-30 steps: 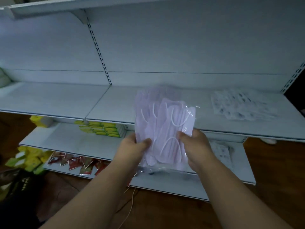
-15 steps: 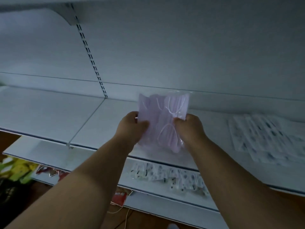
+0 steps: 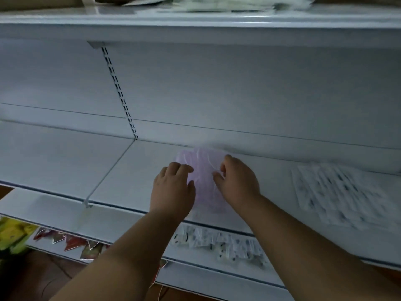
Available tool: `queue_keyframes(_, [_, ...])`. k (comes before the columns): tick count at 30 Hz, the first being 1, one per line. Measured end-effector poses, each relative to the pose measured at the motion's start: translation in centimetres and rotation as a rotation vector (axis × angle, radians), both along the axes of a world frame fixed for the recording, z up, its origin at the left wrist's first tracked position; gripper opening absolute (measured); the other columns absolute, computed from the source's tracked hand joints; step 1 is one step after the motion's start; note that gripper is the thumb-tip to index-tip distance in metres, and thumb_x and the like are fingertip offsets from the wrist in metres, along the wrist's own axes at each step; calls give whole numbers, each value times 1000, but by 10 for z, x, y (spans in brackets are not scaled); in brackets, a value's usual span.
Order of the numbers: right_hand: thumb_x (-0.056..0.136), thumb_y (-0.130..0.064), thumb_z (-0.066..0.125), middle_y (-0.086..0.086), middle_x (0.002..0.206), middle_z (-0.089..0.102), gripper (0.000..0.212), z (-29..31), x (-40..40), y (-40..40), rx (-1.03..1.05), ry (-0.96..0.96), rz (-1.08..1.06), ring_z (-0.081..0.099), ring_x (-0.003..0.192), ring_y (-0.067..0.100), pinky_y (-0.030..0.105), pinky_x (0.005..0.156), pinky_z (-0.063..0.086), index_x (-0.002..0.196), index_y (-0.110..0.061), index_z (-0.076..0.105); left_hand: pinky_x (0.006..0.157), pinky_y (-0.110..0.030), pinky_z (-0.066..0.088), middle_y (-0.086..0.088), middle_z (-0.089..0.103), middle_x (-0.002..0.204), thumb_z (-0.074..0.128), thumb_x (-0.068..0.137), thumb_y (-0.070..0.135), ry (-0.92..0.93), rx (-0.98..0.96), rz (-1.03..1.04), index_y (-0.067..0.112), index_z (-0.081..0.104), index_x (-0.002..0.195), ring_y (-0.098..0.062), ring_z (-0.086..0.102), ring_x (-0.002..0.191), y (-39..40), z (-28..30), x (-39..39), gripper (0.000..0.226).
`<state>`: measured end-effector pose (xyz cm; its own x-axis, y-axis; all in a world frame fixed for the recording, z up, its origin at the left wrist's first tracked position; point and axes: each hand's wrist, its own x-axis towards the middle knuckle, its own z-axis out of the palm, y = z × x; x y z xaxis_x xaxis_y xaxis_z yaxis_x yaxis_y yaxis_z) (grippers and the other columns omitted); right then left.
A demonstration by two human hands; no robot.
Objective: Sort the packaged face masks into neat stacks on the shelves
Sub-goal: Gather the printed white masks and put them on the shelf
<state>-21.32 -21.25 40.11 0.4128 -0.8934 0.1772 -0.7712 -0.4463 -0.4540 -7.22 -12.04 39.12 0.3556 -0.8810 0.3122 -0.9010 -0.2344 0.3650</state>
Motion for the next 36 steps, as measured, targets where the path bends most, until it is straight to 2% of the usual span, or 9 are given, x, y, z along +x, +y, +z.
queue_keyframes(4, [93,-27,60,0,85,53,18,15,7,43,-123,-91,91,51,74,20,30,63,36,84,-18,46,80,-38,52,-4,65,105,75,81,15,-12,-109,-127,17,68,108,-28,64,94,48,-2,6,28])
queue_keyframes(8, [88,-16,63,1,76,55,15,9,25,105,-162,-267,111,50,67,17,33,61,43,78,-12,52,78,-35,50,-1,63,104,70,84,18,37,-119,-186,19,66,109,-25,60,94,120,-20,26,25])
queue_keyframes(12, [88,-17,64,-5,79,55,11,-23,54,182,-24,-327,186,49,71,10,25,63,41,82,-15,55,77,-35,48,0,62,103,57,85,27,100,-7,-140,19,67,109,-25,60,92,201,-59,53,27])
queue_keyframes(17, [90,-19,64,-7,86,56,7,-79,75,228,130,-260,247,51,77,5,27,68,44,87,-17,58,75,-30,44,-2,64,100,68,84,13,204,89,-40,16,68,110,-24,60,91,252,-100,68,26])
queue_keyframes(22, [88,-15,65,-3,84,58,6,-164,75,227,168,-173,246,52,74,10,29,66,47,87,-14,59,74,-31,44,-4,64,105,58,91,11,321,107,19,15,67,111,-24,60,92,252,-166,69,22])
queue_keyframes(26, [89,-22,66,-4,90,55,10,-252,70,207,253,-47,165,53,84,12,25,69,41,94,-15,60,80,-35,50,-4,64,111,55,93,5,448,219,77,15,66,116,-22,60,101,236,-241,50,28])
queue_keyframes(30, [90,-16,61,0,111,56,23,-328,65,175,335,59,150,55,103,16,22,82,39,112,-12,66,90,-38,51,0,62,119,47,96,8,519,312,114,20,62,122,-19,56,110,206,-304,35,32])
queue_keyframes(34, [93,-15,56,4,130,54,30,-378,76,131,339,135,226,55,114,19,22,89,39,122,-9,63,86,-28,47,1,61,120,49,96,7,540,330,162,20,62,124,-15,56,108,172,-349,33,33])
queue_keyframes(36, [96,-19,53,4,144,45,36,-398,93,103,315,218,273,50,126,20,27,98,39,130,-9,57,83,-25,45,2,61,120,50,97,8,551,331,174,21,61,123,-11,54,104,153,-364,35,32])
